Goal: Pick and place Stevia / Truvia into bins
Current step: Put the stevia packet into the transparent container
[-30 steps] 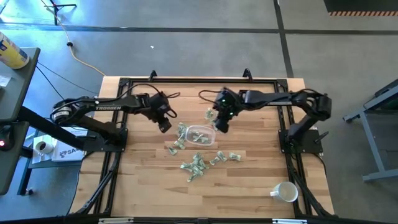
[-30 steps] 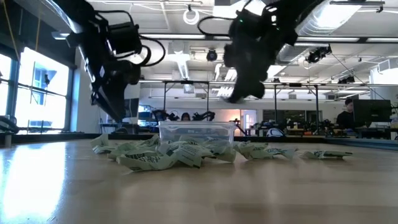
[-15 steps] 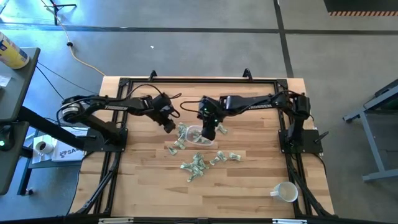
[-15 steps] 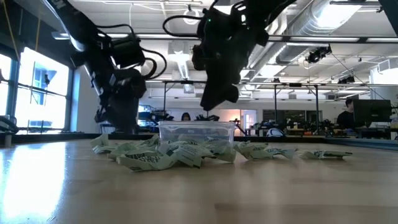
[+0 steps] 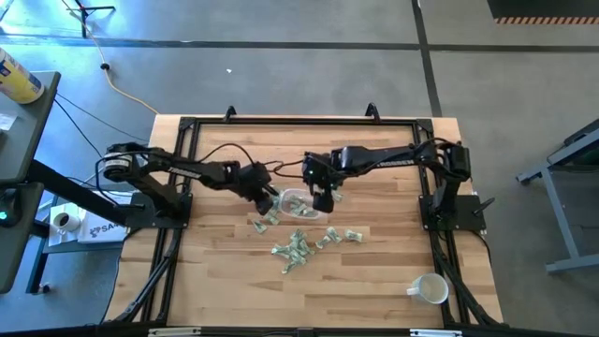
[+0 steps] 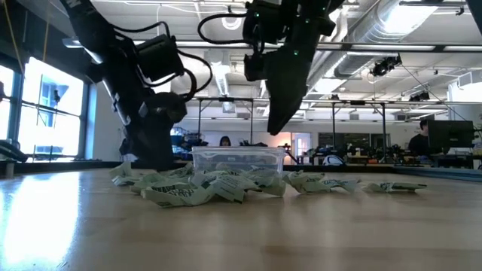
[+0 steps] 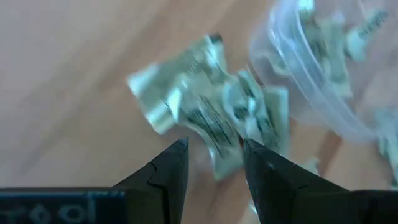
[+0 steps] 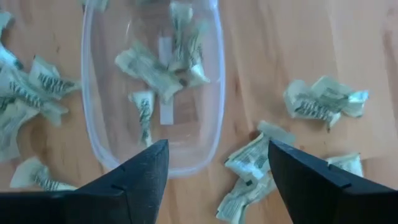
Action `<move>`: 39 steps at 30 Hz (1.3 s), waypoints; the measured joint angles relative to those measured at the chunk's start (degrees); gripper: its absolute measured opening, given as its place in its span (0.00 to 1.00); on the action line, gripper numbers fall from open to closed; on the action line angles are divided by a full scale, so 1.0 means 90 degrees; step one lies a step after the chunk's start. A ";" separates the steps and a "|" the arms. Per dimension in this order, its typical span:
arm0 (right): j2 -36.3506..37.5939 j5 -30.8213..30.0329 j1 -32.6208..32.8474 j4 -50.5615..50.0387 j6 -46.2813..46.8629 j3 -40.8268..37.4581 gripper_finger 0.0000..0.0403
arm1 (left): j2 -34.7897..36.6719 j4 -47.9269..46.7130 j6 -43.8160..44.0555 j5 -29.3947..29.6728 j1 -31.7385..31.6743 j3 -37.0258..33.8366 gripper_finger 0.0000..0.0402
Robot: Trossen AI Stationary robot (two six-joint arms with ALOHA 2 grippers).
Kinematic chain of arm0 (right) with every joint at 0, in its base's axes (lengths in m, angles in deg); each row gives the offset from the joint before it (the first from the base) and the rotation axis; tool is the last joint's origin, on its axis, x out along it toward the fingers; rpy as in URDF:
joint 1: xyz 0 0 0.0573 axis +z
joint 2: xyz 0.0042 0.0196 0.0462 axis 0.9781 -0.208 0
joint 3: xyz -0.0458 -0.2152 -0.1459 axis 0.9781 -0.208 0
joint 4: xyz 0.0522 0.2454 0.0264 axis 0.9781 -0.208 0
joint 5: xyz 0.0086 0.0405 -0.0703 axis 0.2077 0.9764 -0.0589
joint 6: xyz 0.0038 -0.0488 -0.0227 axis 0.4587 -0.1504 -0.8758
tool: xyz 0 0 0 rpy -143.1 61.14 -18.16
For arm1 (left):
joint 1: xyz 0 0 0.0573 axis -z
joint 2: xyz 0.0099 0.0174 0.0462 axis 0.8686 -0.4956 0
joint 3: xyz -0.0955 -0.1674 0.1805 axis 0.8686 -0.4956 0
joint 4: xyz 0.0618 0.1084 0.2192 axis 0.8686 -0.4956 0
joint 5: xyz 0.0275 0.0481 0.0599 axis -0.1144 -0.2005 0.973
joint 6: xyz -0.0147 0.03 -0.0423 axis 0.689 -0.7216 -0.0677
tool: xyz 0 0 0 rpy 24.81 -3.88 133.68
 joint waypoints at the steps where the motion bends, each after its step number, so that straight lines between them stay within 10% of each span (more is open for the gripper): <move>1: 0.0007 -0.0001 -0.0002 0.0019 0.0000 -0.0015 0.66 | 0.0000 0.0023 0.0039 0.0137 0.0024 0.0000 0.46; 22: 0.1071 -0.1436 -0.0393 -0.0288 -0.0328 -0.0040 0.63 | -0.0809 0.0336 -0.0396 0.0570 0.0035 0.0053 0.05; 33: 0.1873 -0.1487 -0.1125 -0.0670 -0.0726 -0.0040 0.58 | 0.1316 -0.1849 0.0095 0.0473 -0.0356 0.0240 0.05; 39: 0.1987 -0.1139 -0.1326 -0.0877 -0.1182 -0.0040 0.55 | 0.2171 -0.1355 0.0100 -0.0489 -0.0636 0.0585 0.05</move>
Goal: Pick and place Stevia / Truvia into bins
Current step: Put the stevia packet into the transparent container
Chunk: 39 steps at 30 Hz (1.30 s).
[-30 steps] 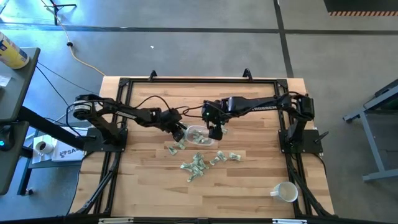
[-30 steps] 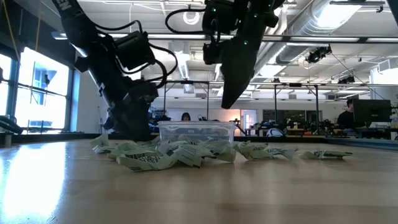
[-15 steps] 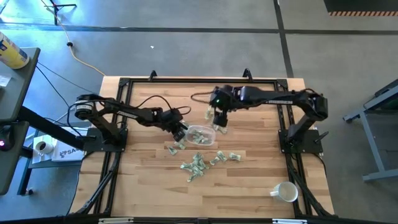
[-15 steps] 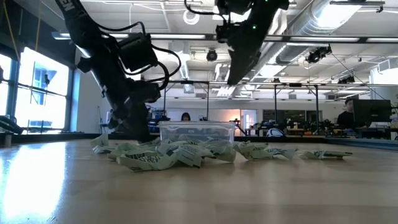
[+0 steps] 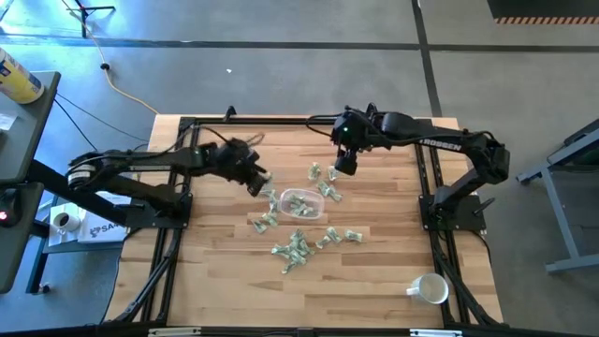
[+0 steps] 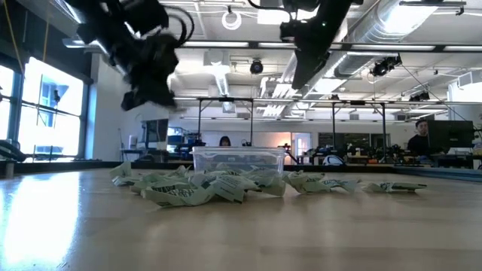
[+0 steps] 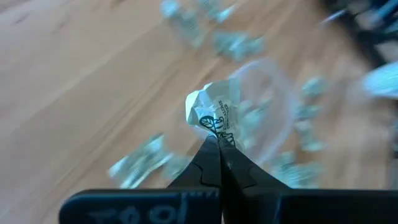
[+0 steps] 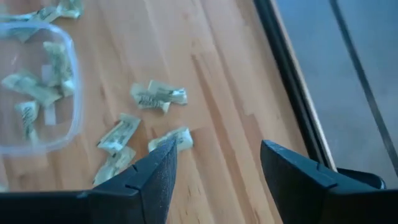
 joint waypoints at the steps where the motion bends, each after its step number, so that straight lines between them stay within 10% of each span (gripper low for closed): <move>1: 0.0002 0.0094 -0.0034 -0.0089 -0.0101 0.0000 0.54 | -0.0007 0.0135 -0.0006 -0.0136 0.0001 0.0051 0.05; 11: 0.0033 0.0706 -0.0364 -0.0693 -0.0880 0.0000 0.51 | -0.2309 0.2175 -0.0102 -0.0786 0.0493 0.0942 0.07; 18: 0.0123 0.1260 -0.0790 -0.0914 -0.1140 0.0000 0.51 | -0.3593 0.1559 -0.0535 -0.0469 0.0982 0.2018 0.11; 31: 0.0295 0.1513 -0.0976 0.0717 -0.0978 -0.1816 0.51 | -0.3414 -0.0231 -0.0551 -0.0468 0.1012 0.2337 0.35; 39: -0.0208 0.1512 -0.0976 0.2939 0.0446 -0.2544 0.51 | -0.1813 -0.1624 -0.0534 0.0687 0.0766 0.2349 0.39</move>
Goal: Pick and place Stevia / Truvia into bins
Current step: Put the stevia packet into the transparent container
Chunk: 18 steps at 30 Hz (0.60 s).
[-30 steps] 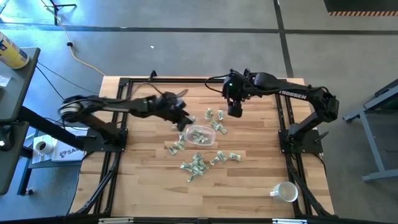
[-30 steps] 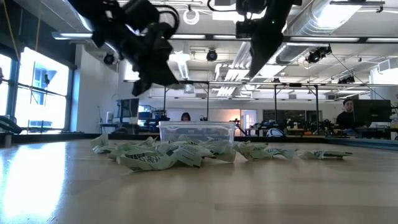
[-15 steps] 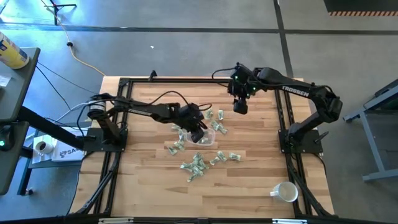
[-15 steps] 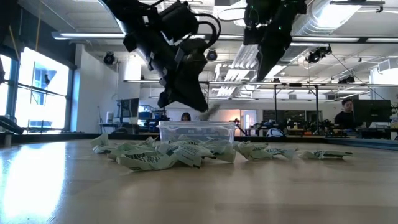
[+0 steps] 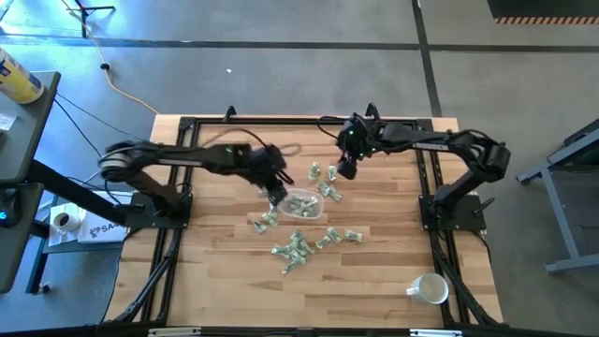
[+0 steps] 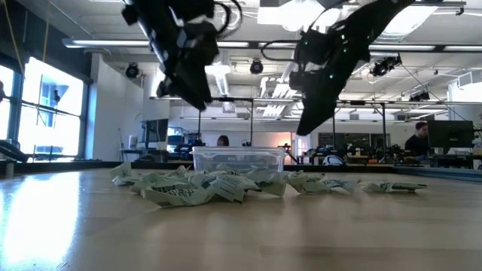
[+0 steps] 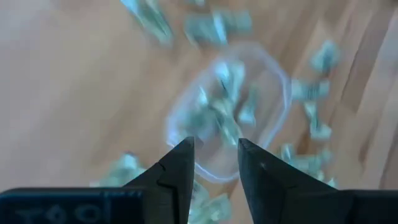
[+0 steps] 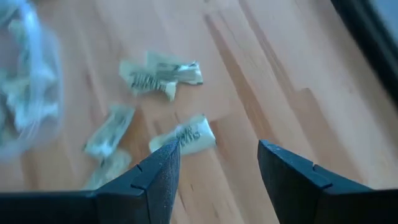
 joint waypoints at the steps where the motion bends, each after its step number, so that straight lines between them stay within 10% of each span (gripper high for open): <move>1: -0.0159 -0.0013 0.0031 0.0071 0.0258 0.0005 0.51 | 0.0290 -0.0058 0.0027 0.0231 -0.0060 0.0000 0.39; 6: -0.0940 -0.0227 0.0301 0.0332 0.1533 0.0014 0.51 | 0.1693 0.0023 0.0051 0.0989 -0.0537 0.0002 0.39; 18: -0.1379 -0.1383 0.0813 0.0739 0.3504 0.0021 0.43 | 0.3487 0.0943 -0.0477 0.0468 -0.1994 0.0005 0.39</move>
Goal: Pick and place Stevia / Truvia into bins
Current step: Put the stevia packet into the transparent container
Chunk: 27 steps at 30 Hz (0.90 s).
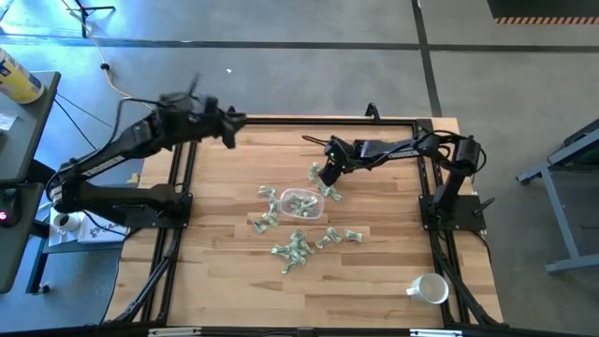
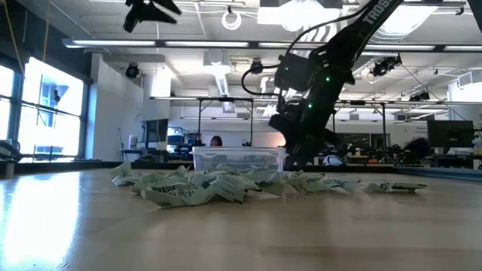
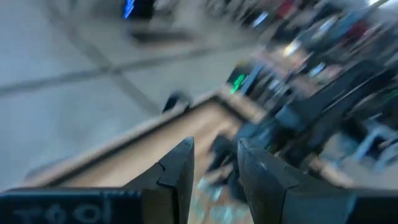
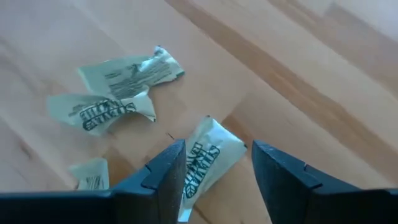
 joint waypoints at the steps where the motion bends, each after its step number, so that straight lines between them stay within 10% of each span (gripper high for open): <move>1: 0.0000 0.0001 0.0021 -0.0047 0.0149 0.0000 0.42 | 0.0020 0.0319 -0.0068 -0.0278 -0.0129 0.0000 0.39; 15: -0.0480 -0.0399 0.0454 -0.0227 0.1289 0.0022 0.41 | -0.0110 0.0653 -0.0212 -0.2332 -0.1395 -0.0005 0.40; 27: -0.0407 -0.0063 0.0403 -0.0142 0.0741 0.0020 0.03 | -0.0103 -0.0046 -0.0441 -0.2414 -0.1392 -0.0005 0.40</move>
